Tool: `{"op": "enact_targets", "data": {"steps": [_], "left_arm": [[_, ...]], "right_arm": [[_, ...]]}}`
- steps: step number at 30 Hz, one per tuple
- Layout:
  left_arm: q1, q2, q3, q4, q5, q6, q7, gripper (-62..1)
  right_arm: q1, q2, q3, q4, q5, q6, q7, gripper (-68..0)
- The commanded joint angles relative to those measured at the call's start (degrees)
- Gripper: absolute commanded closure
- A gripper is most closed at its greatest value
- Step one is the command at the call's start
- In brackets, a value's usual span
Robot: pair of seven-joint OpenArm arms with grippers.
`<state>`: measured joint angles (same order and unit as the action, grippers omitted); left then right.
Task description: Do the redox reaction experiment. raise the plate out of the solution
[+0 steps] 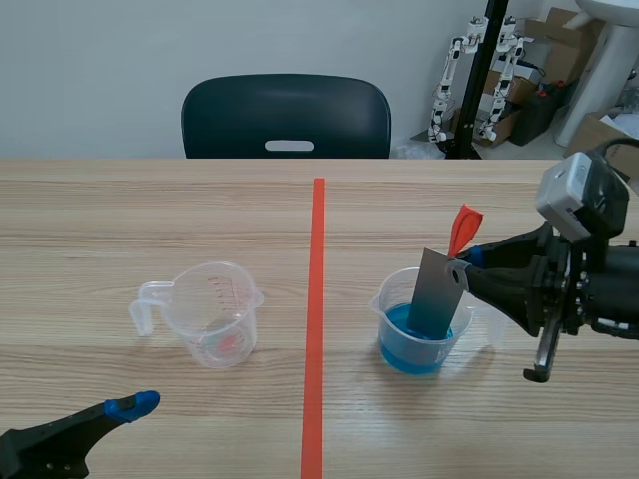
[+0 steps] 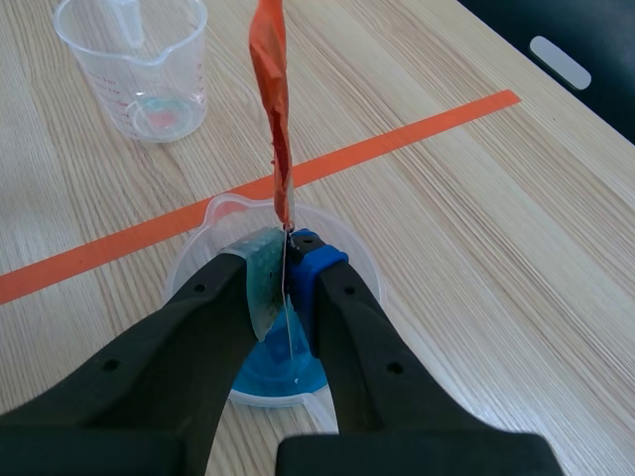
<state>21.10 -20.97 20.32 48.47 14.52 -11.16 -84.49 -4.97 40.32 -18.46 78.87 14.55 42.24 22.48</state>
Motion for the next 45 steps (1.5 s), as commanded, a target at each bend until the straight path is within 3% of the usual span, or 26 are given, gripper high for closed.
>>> {"op": "enact_targets", "data": {"steps": [1, 18, 24, 30, 33, 39, 42, 45], "left_arm": [[0.11, -0.02, -0.2, 0.24, -0.33, -0.13, -0.96, -57.2], [0.79, -1.05, -0.2, 0.24, -0.33, -0.15, -0.96, -57.2], [3.21, -6.86, -0.13, 0.26, -0.33, -0.15, -0.98, -57.2], [5.92, -16.87, -0.13, 0.26, -0.9, -1.7, -1.03, -56.6], [6.64, -22.43, -0.13, 0.42, -5.73, -5.22, -1.03, -56.6], [6.84, -33.9, -0.15, 3.3, -21.99, -10.97, -1.2, -56.6], [6.8, -39.54, -0.22, 6.14, -29.05, -11.17, -1.18, -56.5], [6.14, -44.26, -0.55, 9.35, -33.53, -11.93, -1.03, -55.0]], "right_arm": [[0.85, 0.33, 0.39, 0.76, 0.63, 0.48, 0.85, -0.6], [0.85, 0.33, 0.39, 0.76, 1.51, 0.48, 1.05, -0.6], [0.85, 0.37, 0.39, 0.79, 3.06, 0.48, 1.01, -0.6], [0.85, 2.1, 0.42, 1.7, 7.13, 0.48, 0.74, -0.6], [0.85, 3.61, 0.42, 3.78, 8.81, 0.48, -0.76, -0.6], [0.85, 6.1, 0.44, 7.72, 16.83, 0.48, -7.28, -0.6], [0.85, 7.41, 0.44, 9.44, 21.46, 0.48, -10.14, -0.6], [0.85, 8.83, 0.44, 11.61, 24.72, 0.48, -12.94, -0.6]]}}
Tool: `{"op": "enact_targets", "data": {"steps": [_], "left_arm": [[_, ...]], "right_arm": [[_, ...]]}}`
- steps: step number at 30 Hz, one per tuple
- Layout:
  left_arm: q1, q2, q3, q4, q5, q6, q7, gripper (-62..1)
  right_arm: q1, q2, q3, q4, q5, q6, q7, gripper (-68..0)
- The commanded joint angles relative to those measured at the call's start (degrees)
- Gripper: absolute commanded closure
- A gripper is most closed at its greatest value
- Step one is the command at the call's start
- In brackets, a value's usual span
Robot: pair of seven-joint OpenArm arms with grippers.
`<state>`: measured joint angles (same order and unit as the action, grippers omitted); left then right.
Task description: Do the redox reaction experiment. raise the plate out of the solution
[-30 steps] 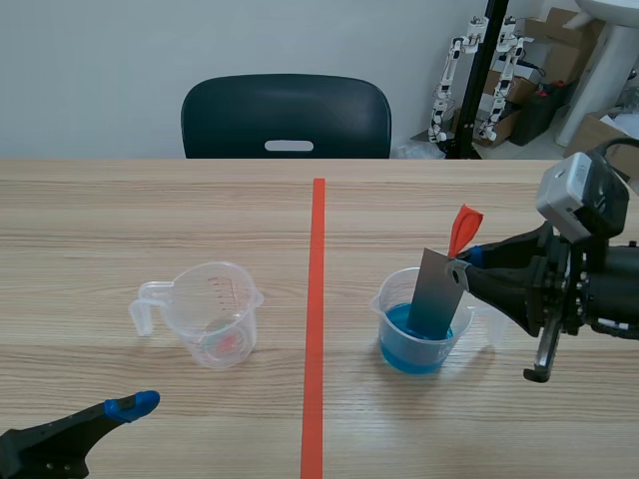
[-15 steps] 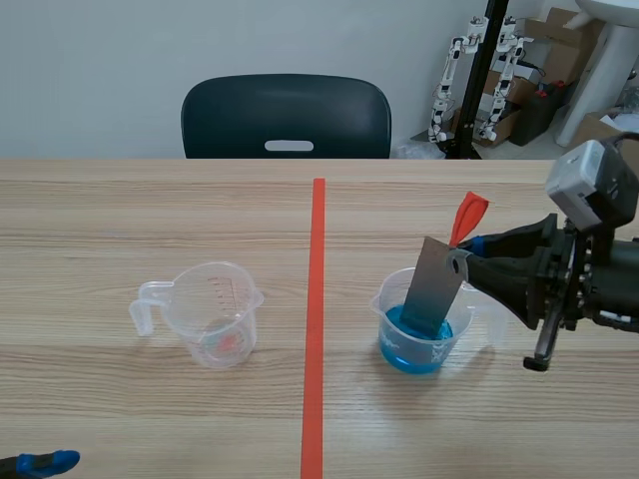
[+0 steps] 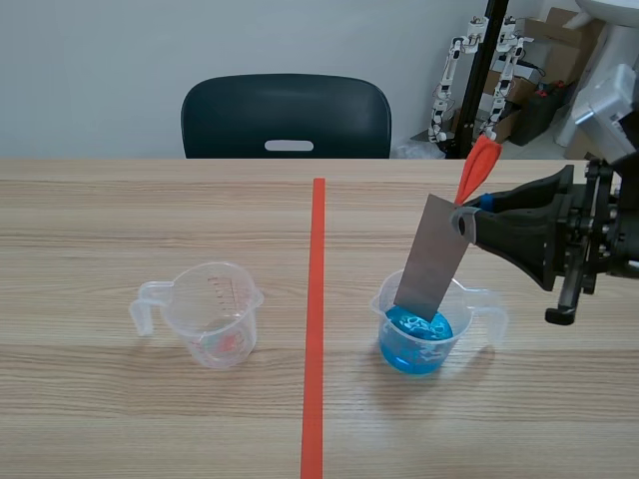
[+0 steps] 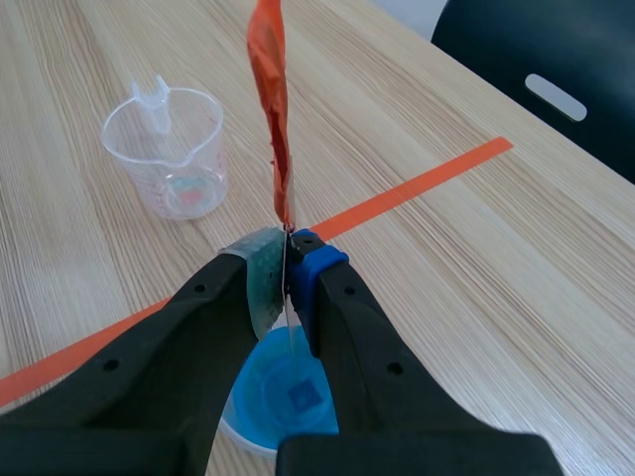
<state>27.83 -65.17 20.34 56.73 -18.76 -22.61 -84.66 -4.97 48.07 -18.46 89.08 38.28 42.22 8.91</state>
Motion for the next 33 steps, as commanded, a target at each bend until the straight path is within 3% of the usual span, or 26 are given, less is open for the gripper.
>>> {"op": "enact_targets", "data": {"steps": [1, 3, 9, 12, 21, 26, 31, 33], "left_arm": [[-1.33, -1.29, -0.76, 2.12, -0.66, -1.38, -0.77, -52.7], [-3.37, -3.26, -0.92, 3.67, -0.76, -3.23, -0.2, -45.6], [-12.72, -4.72, -0.92, 7.13, -0.74, -8.07, 9.75, -14.6], [-16.81, -4.68, -0.87, 9.25, -0.72, -9.4, 14.97, -4.6], [-28.96, -0.76, 3.8, 16.76, -0.22, -12.13, 32.96, -2.5], [-37.7, 3.34, 11.65, 17.7, 0.42, -14.47, 36.92, -2.5], [-45.86, 8.26, 19.76, 17.7, 5.01, -14.91, 40.46, -2.5], [-48.5, 10.47, 22.29, 17.7, 5.11, -14.93, 43.1, -2.5]], "right_arm": [[0.85, 1.53, 0.44, 2.19, 1.84, 0.5, -0.24, -0.6], [0.85, 2.51, 0.44, 3.8, 4.17, 0.5, -2.01, -0.6], [0.87, 6.4, 0.46, 8.11, 12.5, 0.5, -7.06, -0.6], [0.87, 8.76, 0.5, 10.1, 16.09, 0.5, -8.79, -0.6], [1.03, 16.02, 0.66, 13.27, 23.28, -0.85, -10.1, -0.6], [1.03, 19.5, 3.13, 14.47, 27.02, -1.53, -11.13, -0.6], [1.01, 21.0, 6.27, 14.71, 30.56, -2.58, -12.76, -0.6], [1.01, 21.31, 7.26, 14.71, 31.76, -2.6, -13.75, -0.6]]}}
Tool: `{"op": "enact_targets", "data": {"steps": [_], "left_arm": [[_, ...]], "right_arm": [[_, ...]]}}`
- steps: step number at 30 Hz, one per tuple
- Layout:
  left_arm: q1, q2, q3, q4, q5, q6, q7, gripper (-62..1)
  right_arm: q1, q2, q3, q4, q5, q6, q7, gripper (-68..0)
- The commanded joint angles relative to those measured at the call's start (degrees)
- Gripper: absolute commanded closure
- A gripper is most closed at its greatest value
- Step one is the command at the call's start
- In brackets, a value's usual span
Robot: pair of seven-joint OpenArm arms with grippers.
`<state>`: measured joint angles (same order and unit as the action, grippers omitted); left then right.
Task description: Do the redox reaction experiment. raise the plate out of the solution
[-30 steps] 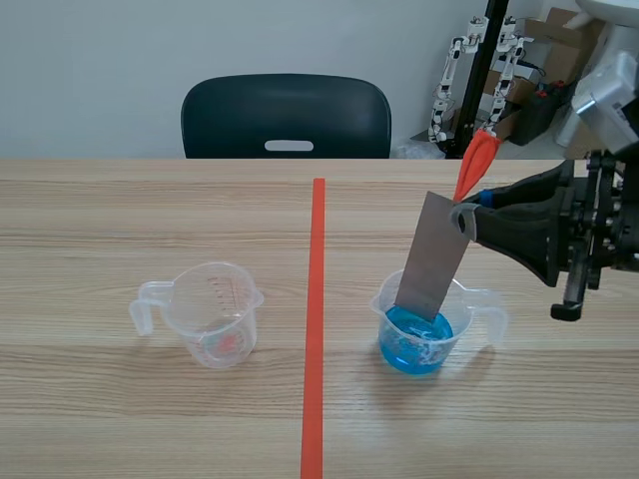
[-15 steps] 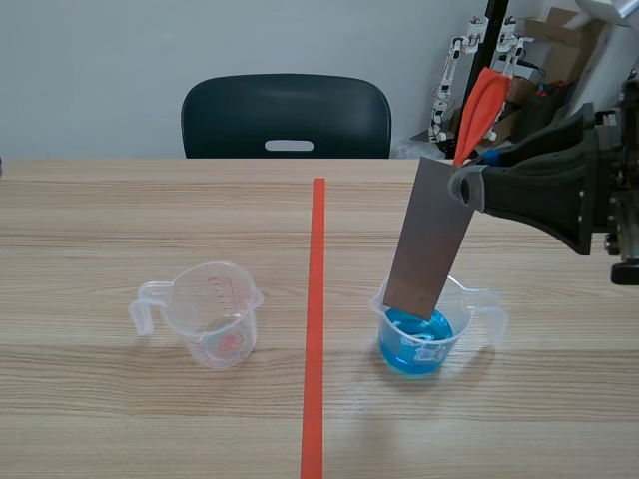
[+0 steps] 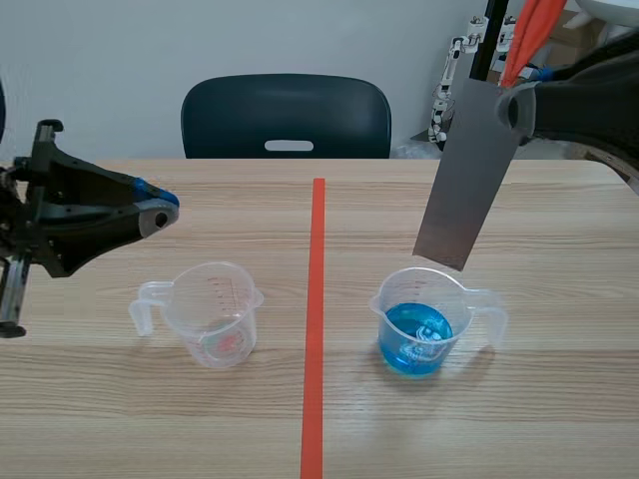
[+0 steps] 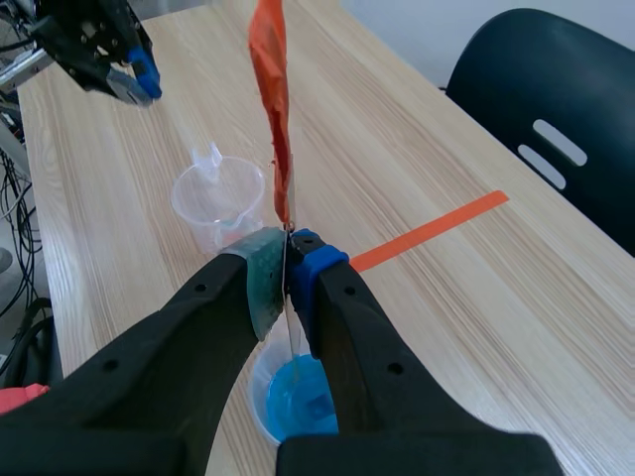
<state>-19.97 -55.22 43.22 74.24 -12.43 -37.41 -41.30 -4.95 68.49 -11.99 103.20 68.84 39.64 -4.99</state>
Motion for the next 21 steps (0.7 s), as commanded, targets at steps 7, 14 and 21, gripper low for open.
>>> {"op": "enact_targets", "data": {"steps": [7, 14, 21], "left_arm": [[-7.19, 7.58, 4.26, 0.13, -1.27, -1.36, 9.42, -2.5], [-11.06, 12.74, 5.22, -0.42, -1.46, -1.36, 15.12, -2.5], [-13.38, 18.05, 6.21, -3.06, -1.44, -1.42, 18.88, -2.6]], "right_arm": [[1.01, 0.87, 3.5, 0.59, 5.35, -0.22, -4.11, -0.6], [1.01, 0.87, 6.03, 0.63, 7.63, -0.24, -7.8, -0.6], [1.01, 0.87, 7.02, 0.63, 7.91, -0.24, -8.79, -0.6]]}}
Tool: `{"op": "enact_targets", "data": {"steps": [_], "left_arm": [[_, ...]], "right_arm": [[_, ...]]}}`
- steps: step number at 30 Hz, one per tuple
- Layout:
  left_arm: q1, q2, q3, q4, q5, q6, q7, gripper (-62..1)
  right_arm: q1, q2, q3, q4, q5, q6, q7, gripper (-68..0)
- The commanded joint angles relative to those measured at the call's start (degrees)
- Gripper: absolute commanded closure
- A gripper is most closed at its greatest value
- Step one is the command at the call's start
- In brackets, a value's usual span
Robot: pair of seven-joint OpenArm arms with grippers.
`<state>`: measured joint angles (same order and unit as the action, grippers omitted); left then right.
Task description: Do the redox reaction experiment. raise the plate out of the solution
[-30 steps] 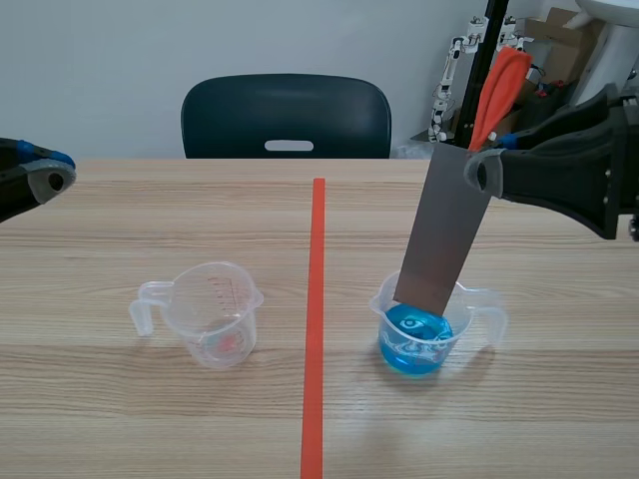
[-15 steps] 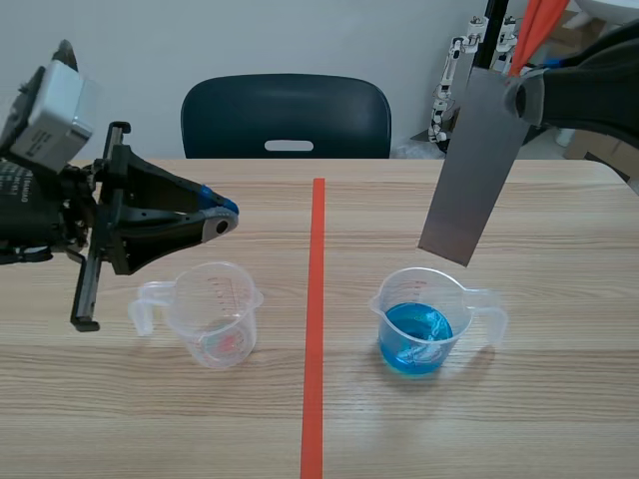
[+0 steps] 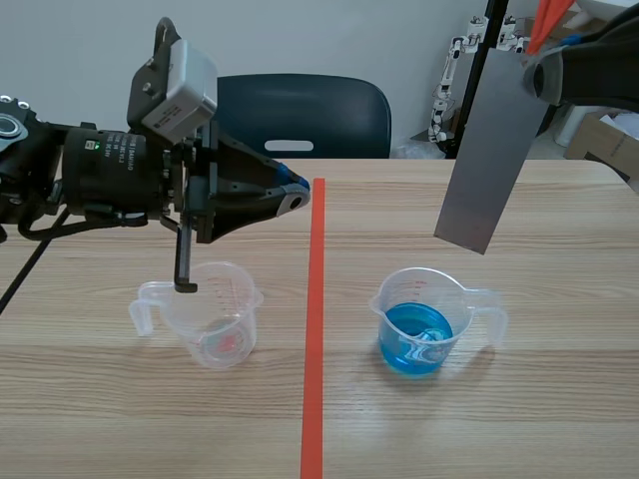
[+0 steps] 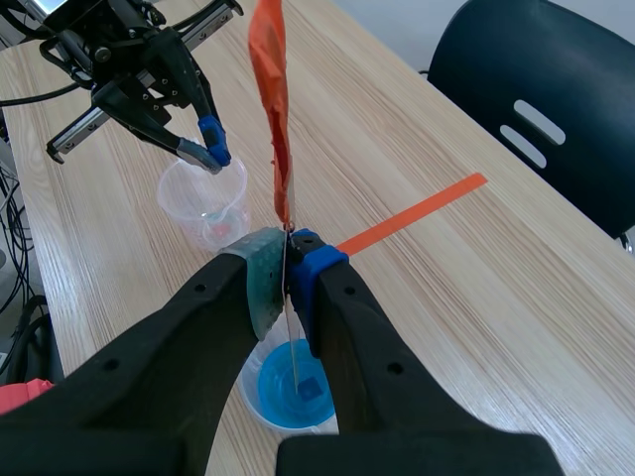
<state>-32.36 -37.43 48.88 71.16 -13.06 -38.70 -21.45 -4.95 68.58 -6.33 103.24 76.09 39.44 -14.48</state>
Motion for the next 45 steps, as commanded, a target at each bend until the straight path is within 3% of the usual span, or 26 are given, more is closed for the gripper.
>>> {"op": "enact_targets", "data": {"steps": [1, 12, 26, 45], "left_arm": [[-1.29, 0.87, 1.03, -0.46, -0.81, -0.11, -0.96, -2.6], [-5.01, 6.91, 5.79, -4.74, -0.81, -1.18, 1.25, -2.6], [-6.08, 12.5, 5.99, -7.82, -0.81, -1.18, 4.83, -2.6], [-6.1, 13.9, 6.03, -8.66, -0.79, -1.18, 5.03, -2.7]], "right_arm": [[1.01, 0.79, 1.4, 0.59, 0.68, -0.04, 0.63, -0.6], [1.01, 0.76, 1.4, 0.59, 0.61, -0.04, 0.61, -0.6], [1.01, 0.76, 1.4, 0.59, 0.59, -0.02, 0.61, -0.6], [1.01, 0.76, 1.4, 0.59, 0.48, -0.02, 1.07, -0.6]]}}
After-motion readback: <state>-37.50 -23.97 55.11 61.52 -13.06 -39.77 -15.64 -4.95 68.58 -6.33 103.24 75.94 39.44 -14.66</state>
